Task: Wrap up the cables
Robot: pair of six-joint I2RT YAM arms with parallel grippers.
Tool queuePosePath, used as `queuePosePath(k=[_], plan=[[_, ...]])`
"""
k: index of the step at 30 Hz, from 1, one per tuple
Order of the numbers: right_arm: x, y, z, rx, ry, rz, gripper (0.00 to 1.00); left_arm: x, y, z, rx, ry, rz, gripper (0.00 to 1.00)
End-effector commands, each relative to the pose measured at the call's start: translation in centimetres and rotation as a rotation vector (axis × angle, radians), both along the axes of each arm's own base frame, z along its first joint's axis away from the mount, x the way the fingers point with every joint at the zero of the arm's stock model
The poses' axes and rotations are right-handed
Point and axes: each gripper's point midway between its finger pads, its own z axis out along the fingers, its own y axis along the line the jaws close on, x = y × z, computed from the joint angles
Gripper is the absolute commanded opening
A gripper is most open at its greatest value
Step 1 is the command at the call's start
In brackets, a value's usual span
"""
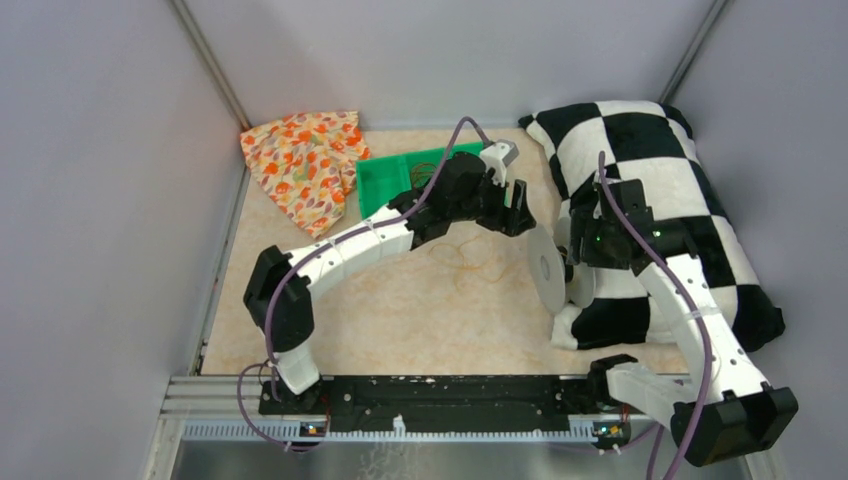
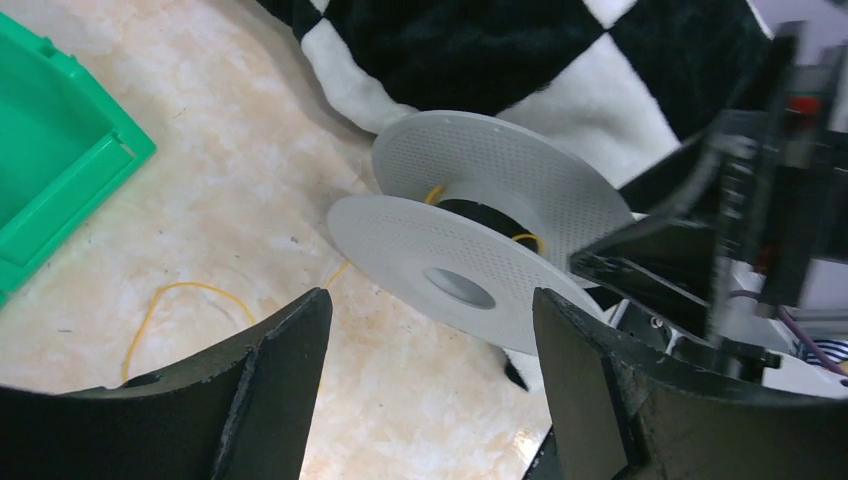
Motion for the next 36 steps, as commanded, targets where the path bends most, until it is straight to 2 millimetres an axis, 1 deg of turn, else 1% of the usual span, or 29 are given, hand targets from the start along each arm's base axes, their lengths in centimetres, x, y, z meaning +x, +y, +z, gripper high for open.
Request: queuePosePath(k=[1, 3, 4, 10, 16, 19, 23, 28, 31, 33, 36], plan=[[1.8, 0.8, -0.7, 0.018, -0.021, 0.014, 0.58, -1.6, 0.4, 1.3, -0.010, -0.002, 0.023, 0.80], [2.1, 0.9, -1.1, 0.020, -0.015, 0.011, 0.49, -1.9, 0.3, 0.7, 0.000, 0.006, 0.023, 0.80], [2.2, 0.9, -1.2, 0.020, -0.016, 0.008, 0.46, -1.9, 0.3, 0.6, 0.002, 0.008, 0.023, 0.80], [2.3, 0.8, -1.3, 0.017, -0.024, -0.006, 0.34, -1.8, 0.7, 0.6, 0.014, -0.009, 0.031, 0.81], [1.5, 0.8, -1.4, 0.034, -0.018, -0.024, 0.26, -2.1, 0.2, 0.0, 0.004, 0.009, 0.008, 0.81], [1.4, 0.7, -1.6, 0.040, -0.023, -0.039, 0.12, -2.2, -0.1, -0.7, 0.011, 0.027, -0.001, 0.81], [1.6, 1.1, -1.6, 0.074, -0.039, -0.056, 0.04, -2.2, -0.2, -1.6, 0.024, 0.043, -0.004, 0.81], [2.5, 2.0, -1.3, 0.133, -0.086, -0.078, 0.02, -2.2, -0.3, -2.4, 0.034, 0.050, -0.006, 0.81], [3.0, 1.8, -0.8, 0.117, -0.118, -0.091, 0.01, -2.3, -0.5, -2.9, 0.036, 0.058, -0.016, 0.81], [3.7, 1.6, -0.1, 0.088, -0.161, -0.091, 0.00, -2.4, -0.5, -3.1, 0.034, 0.063, -0.019, 0.81], [4.9, 1.1, 0.8, 0.043, -0.213, -0.097, 0.00, -2.6, -0.5, -2.6, 0.024, 0.067, -0.025, 0.81]])
